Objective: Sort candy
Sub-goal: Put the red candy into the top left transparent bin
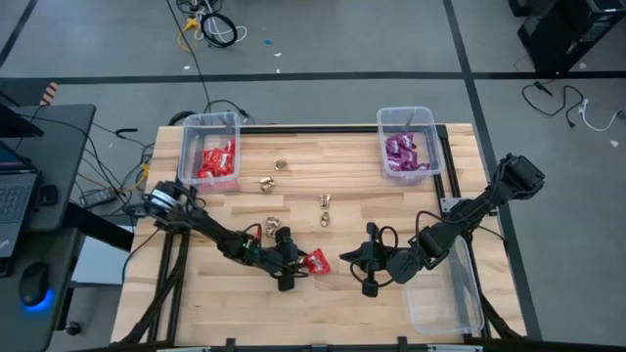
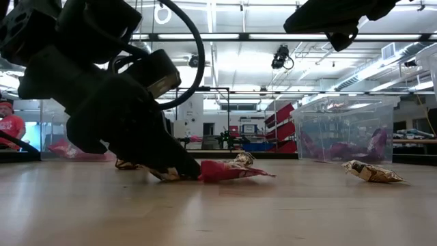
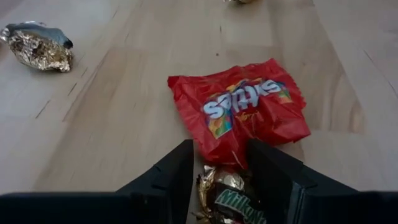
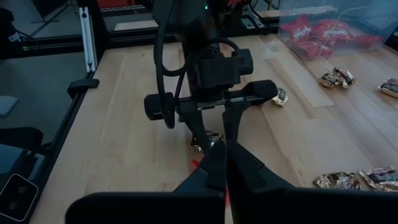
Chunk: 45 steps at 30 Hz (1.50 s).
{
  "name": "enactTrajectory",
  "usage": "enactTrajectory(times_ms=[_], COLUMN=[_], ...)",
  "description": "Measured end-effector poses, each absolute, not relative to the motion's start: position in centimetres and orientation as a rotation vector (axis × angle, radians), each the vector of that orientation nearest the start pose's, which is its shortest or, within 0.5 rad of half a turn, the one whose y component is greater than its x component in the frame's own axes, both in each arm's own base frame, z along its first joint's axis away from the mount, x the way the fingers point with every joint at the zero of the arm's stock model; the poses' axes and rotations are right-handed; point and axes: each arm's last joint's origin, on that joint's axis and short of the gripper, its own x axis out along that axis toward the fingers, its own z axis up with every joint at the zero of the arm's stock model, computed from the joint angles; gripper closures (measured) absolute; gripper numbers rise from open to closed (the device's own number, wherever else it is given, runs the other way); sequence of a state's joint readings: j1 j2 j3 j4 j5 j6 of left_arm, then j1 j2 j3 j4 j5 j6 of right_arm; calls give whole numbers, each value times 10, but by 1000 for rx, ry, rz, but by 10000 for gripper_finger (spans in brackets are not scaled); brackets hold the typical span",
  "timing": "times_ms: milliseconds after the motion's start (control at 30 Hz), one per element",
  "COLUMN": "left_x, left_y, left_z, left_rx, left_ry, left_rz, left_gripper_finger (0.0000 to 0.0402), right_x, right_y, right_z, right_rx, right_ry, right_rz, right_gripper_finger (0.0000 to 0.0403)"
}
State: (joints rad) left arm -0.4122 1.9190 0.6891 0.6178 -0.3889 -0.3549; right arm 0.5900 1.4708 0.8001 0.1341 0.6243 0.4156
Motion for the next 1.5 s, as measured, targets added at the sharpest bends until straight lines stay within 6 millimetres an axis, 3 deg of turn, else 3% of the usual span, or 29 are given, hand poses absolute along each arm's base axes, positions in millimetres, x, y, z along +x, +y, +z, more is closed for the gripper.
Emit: enactTrajectory(times_ms=[533,1000,1500], left_x=[304,304,309], left_y=[-120,-120,-124], left_z=[85,86,94], left_rx=[-123,-128,-128], left_ry=[546,538,443], left_rz=[92,90,35], left_gripper_finger=[247,363,372], right_x=[260,260,260], right_y=[154,154,153], right_z=[214,214,214], right_rx=[102,102,102], right_ry=[423,423,423], right_rz=[-124,-124,-124], right_gripper_finger=[403,403,403])
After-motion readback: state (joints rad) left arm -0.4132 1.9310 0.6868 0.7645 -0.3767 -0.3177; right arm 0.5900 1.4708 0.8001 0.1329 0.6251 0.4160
